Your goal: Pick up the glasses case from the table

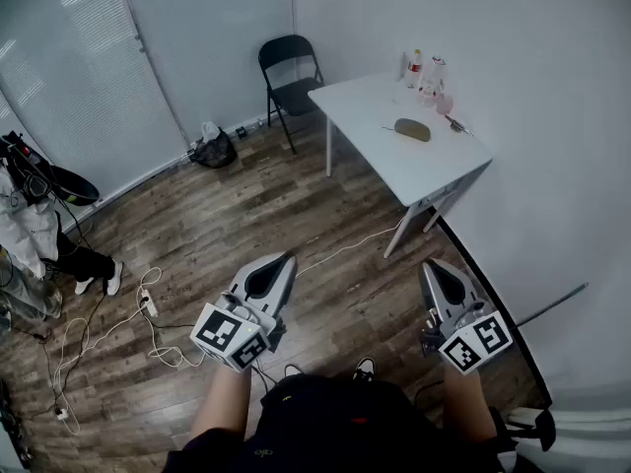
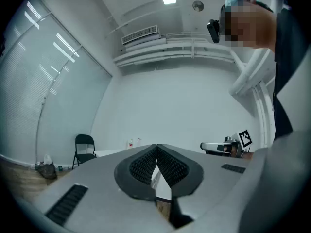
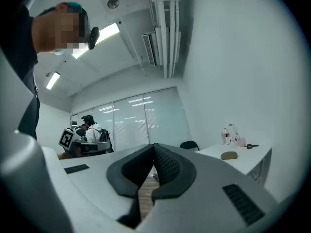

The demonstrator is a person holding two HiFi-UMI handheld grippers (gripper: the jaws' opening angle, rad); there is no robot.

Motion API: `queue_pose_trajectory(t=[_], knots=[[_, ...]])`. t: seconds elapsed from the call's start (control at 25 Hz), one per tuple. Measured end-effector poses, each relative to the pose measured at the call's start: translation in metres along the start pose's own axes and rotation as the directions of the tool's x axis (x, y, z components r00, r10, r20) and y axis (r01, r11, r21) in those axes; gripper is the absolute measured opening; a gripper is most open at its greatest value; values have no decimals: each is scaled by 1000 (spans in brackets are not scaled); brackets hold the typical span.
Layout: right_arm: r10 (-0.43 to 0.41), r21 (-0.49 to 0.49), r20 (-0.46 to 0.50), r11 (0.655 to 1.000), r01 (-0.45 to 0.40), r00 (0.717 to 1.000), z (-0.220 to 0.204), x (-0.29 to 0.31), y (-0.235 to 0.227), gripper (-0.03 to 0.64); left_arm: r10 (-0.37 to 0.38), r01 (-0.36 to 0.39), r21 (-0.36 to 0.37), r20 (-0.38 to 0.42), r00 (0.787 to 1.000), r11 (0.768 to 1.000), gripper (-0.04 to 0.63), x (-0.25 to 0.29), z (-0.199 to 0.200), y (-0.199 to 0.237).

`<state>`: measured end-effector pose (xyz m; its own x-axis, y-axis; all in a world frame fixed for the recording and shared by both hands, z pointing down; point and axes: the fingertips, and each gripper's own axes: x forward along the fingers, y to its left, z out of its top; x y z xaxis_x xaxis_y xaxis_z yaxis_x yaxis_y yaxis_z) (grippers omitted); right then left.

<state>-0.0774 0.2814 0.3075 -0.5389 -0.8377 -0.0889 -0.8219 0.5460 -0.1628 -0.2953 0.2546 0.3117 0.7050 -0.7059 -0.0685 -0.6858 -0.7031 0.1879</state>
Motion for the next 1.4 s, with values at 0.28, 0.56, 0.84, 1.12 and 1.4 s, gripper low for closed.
queue_pose_trajectory(t=[0.28,0.56,0.84,1.12,1.4], knots=[[2,-5,-4,1000,-2,1000,0,-3,-1,21,-5,5,-18,4,1000,1000,20,0,0,-5],[14,15,12,1000,-14,1000,0,-5,-9,21,-14,13,-20,-16,1000,1000,20,10,-9,-6],[18,33,25,999,-19,1000,4,-26,-44,21,-38,38,-17,-45,998,999,20,46,-19,-32],[-3,52,23,999,2,1000,5,-62,-112,21,-55,54,-12,-84,995,998,20,107,-50,-73],[4,65,2,998,-4,1000,-2,-75,-156,21,-35,33,-24,-101,994,999,20,143,-63,-91]])
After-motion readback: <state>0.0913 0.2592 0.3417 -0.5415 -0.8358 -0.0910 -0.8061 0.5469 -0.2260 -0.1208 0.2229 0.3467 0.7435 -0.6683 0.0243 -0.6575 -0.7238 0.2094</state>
